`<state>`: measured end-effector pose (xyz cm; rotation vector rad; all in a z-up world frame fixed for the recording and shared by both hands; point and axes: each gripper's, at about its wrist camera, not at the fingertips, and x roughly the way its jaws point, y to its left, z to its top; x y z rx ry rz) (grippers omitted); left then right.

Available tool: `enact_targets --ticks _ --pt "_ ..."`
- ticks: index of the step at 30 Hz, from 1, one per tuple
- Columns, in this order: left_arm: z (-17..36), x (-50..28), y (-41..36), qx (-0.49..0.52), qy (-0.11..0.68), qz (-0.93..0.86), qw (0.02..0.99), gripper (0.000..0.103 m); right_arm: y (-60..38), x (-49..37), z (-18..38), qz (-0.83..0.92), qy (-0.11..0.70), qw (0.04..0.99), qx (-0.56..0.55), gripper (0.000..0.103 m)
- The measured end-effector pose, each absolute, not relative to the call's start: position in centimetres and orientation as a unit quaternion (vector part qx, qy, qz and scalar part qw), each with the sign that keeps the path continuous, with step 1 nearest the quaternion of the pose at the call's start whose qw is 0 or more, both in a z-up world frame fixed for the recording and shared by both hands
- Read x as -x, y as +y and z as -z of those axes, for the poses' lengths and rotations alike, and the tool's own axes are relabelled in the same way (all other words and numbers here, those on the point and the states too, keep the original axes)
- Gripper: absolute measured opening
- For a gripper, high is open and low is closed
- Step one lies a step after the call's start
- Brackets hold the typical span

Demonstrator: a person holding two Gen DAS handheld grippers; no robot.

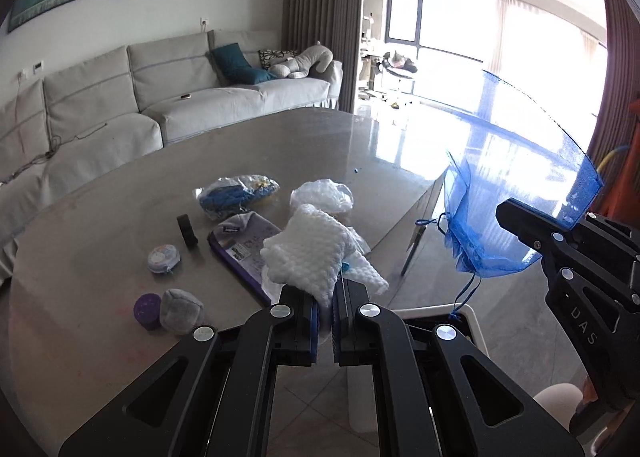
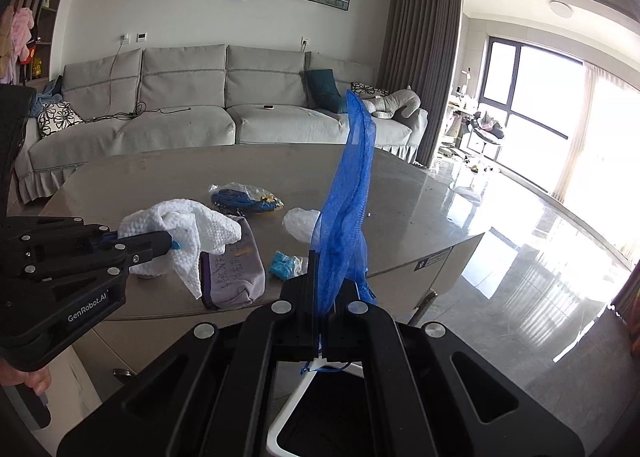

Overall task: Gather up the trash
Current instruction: 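Carry the white cloth and blue mesh bag over the white trash bin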

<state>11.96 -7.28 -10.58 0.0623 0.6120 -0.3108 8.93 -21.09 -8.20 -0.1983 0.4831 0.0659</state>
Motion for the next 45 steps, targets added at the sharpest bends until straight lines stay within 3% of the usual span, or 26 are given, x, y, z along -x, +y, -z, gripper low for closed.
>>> enact_targets --ticks 22,45 --pt "13.4 -10.3 -19.1 -0.075 0.306 0.264 0.912 0.005 -28.7 -5.1 11.8 0.054 0.273 0.959 0.056 0.001" --pt "23.3 -12.8 -25.5 -0.136 0.373 0.327 0.858 0.005 -32.2 -7.8 19.2 0.085 0.334 0.938 0.028 0.001"
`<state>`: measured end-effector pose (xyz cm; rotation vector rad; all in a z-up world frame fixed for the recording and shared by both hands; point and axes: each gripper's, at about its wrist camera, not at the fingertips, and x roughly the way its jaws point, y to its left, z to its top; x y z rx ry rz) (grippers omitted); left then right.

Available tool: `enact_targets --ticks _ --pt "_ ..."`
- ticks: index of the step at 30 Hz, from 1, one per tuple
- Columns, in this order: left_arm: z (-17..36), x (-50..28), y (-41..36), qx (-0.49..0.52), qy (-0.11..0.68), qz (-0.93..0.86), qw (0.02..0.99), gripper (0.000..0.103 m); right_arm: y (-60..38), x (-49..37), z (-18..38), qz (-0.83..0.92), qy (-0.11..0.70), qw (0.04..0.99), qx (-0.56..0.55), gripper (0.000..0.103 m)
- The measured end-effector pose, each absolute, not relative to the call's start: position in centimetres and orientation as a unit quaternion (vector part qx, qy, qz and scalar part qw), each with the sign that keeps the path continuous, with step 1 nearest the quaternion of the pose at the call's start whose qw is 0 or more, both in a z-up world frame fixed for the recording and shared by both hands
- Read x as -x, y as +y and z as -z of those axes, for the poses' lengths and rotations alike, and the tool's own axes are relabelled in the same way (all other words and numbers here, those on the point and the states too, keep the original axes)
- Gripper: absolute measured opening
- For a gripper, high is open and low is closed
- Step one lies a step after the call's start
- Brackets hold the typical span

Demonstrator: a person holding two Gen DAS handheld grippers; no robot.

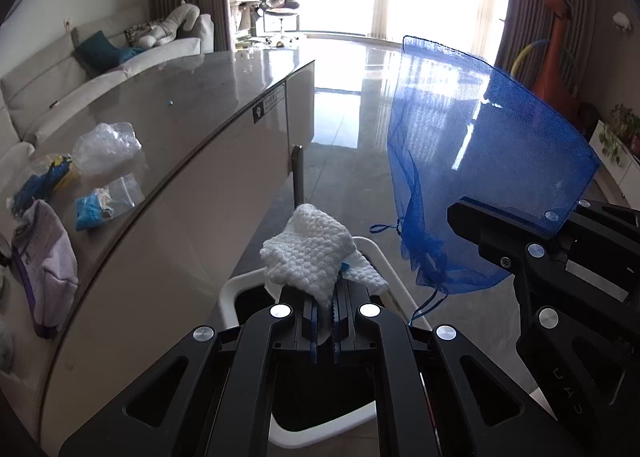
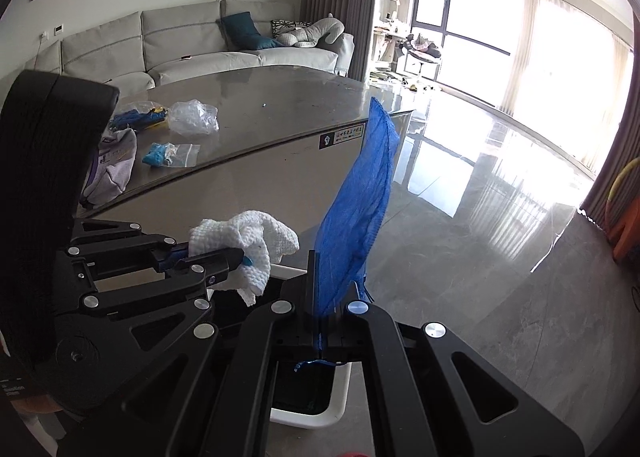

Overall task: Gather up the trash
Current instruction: 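Carry the white cloth and blue mesh bag over the white trash bin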

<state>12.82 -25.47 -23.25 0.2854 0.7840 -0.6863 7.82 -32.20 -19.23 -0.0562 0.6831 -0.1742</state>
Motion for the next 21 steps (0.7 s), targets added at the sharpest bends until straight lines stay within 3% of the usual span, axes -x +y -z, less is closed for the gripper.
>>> enact_targets --ticks 21 --pt "29.8 -15.7 -28.4 -0.152 0.423 0.339 0.826 0.005 -35.2 -9.3 22.5 0.102 0.376 0.921 -0.001 0.001"
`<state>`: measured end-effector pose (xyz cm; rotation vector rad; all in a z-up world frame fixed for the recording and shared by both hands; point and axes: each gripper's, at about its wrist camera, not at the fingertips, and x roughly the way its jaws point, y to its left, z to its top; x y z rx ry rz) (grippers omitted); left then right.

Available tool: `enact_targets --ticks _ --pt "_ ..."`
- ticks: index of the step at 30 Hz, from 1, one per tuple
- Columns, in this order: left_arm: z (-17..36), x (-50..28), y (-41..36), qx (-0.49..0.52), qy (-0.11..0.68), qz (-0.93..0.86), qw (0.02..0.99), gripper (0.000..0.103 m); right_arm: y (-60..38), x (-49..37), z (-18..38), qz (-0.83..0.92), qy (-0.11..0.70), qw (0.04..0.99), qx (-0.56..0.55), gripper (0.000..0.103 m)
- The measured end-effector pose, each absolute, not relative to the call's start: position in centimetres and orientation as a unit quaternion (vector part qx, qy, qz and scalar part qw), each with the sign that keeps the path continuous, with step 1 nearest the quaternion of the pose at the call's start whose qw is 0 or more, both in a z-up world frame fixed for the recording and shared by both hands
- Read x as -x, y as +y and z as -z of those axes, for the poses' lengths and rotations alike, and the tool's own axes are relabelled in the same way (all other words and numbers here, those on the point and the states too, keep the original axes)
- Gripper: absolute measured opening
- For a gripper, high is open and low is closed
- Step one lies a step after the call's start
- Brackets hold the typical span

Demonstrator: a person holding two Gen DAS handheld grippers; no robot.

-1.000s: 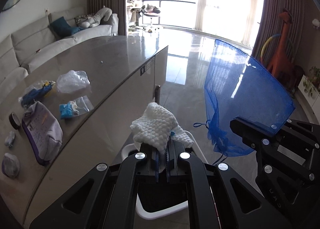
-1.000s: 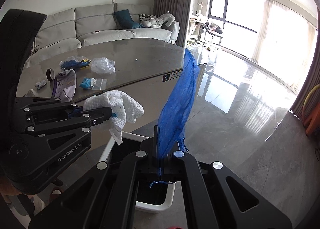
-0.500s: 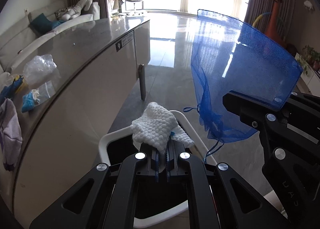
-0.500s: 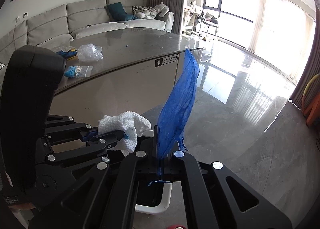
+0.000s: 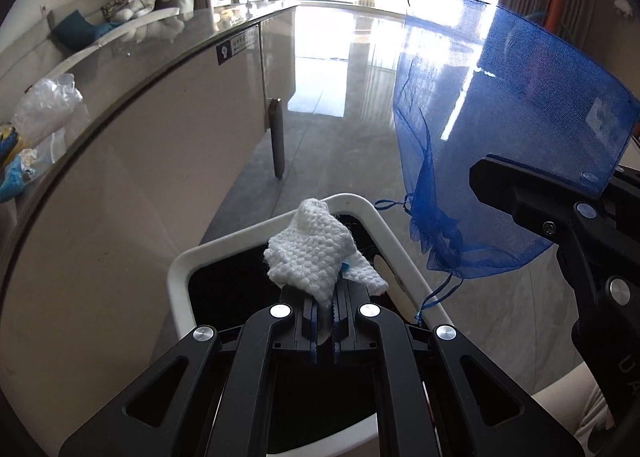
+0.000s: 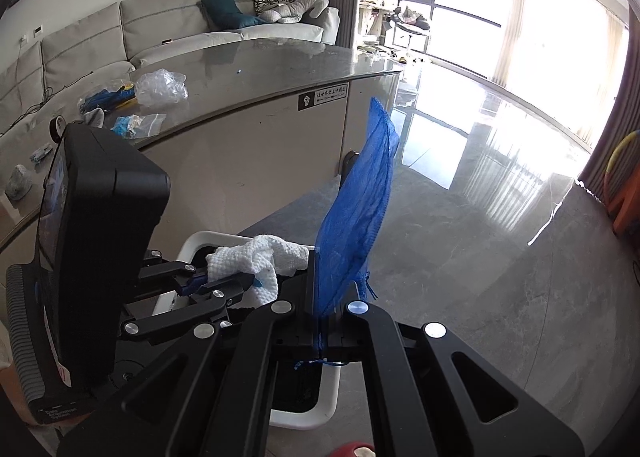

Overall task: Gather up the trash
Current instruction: 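Carry the white cloth and blue mesh bag over the white trash bin, then open the left tool to drop the white cloth into the bin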

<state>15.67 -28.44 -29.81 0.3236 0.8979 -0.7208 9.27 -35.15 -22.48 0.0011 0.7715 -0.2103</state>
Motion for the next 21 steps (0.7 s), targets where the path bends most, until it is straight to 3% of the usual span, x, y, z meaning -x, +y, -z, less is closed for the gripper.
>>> enact_targets --ticks 5,7,8,21 --pt "30.8 -16.3 -28.4 -0.151 0.435 0.34 0.82 0.008 -34.8 -9.7 23.8 0.094 0.392 0.915 0.003 0.001" --pt "31.3 -16.9 -28.5 -0.141 0.451 0.342 0.812 0.046 -34.6 -9.8 24.0 0.094 0.395 0.914 0.007 0.001" --pt "31.6 -17.2 -28.7 -0.143 0.463 0.334 0.809 0.096 -34.5 -9.9 24.0 0.095 0.397 0.913 0.01 0.001" --pt "31.3 -17.4 -28.8 -0.184 0.44 0.288 0.83 0.098 -34.4 -9.9 24.0 0.087 0.397 0.914 0.002 0.001"
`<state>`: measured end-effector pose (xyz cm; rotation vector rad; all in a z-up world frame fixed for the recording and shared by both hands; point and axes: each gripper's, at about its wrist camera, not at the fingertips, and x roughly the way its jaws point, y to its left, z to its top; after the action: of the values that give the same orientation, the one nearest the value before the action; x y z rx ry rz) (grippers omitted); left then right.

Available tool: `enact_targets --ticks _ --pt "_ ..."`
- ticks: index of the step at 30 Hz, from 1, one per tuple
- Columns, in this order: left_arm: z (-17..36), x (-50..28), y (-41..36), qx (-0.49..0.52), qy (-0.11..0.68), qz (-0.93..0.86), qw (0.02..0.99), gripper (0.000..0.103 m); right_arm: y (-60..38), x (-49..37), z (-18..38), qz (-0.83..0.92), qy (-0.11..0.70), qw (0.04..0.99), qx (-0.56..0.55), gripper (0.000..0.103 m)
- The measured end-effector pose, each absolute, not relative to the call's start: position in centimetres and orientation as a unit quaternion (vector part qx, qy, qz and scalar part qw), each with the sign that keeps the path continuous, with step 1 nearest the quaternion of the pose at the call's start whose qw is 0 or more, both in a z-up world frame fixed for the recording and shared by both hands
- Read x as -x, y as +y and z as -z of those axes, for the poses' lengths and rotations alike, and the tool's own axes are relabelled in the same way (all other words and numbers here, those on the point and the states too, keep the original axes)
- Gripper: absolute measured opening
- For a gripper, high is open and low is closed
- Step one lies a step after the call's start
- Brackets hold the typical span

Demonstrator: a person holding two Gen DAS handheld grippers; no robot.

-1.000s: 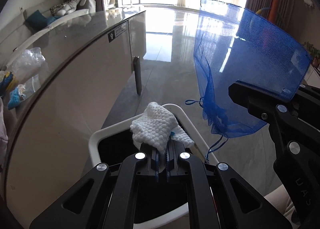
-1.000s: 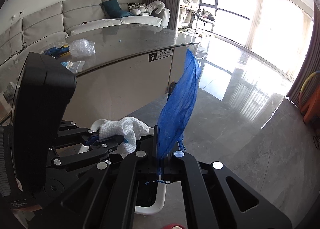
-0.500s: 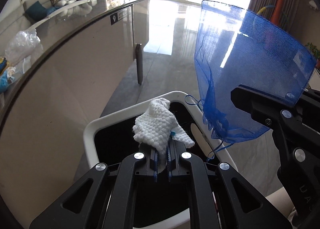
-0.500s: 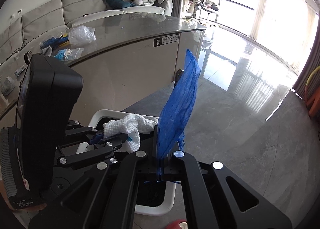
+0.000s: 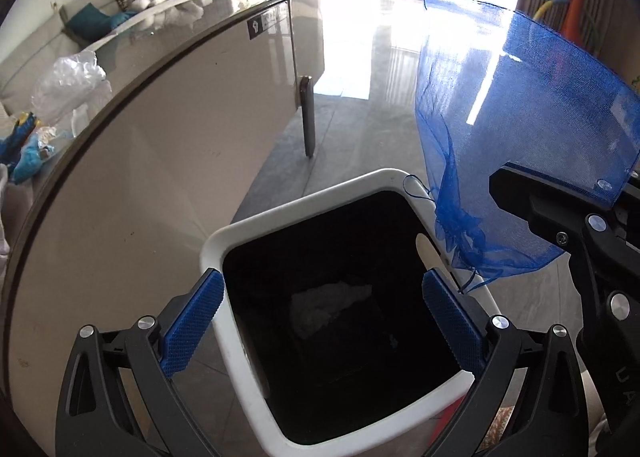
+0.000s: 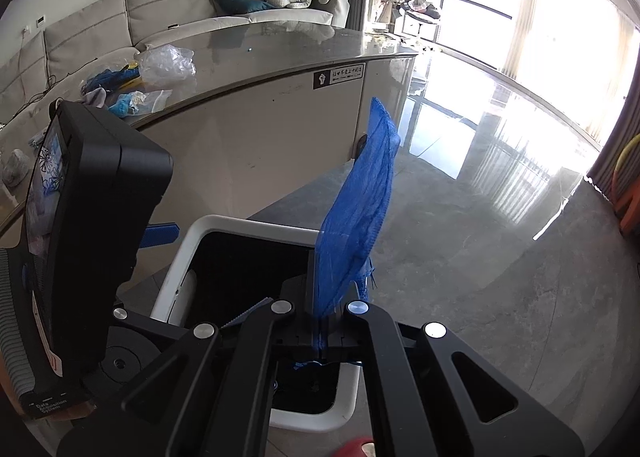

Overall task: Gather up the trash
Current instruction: 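Open the left tool to drop the white cloth into the bin, then lower the blue mesh bag into the bin and open the right tool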

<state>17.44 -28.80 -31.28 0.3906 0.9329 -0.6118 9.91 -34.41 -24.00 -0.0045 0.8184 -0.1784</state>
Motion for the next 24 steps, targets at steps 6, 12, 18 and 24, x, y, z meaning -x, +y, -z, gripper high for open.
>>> enact_targets --ticks 6,12,18,24 --pt "29.5 -17.6 -26.0 -0.178 0.419 0.247 0.855 0.098 -33.7 -10.2 24.3 0.059 0.39 0.919 -0.012 0.001" --pt "28.8 -18.2 -23.1 -0.183 0.408 0.203 0.871 0.098 -32.6 -11.2 25.9 0.046 0.399 0.916 -0.009 0.001" --pt "28.1 -19.5 -20.3 -0.151 0.412 0.173 0.882 0.098 -30.9 -11.8 27.9 0.024 0.426 0.905 0.007 0.001" --pt "27.5 -19.5 -20.1 -0.146 0.407 0.171 0.885 0.098 -29.8 -12.4 29.3 0.013 0.445 0.895 0.02 0.015"
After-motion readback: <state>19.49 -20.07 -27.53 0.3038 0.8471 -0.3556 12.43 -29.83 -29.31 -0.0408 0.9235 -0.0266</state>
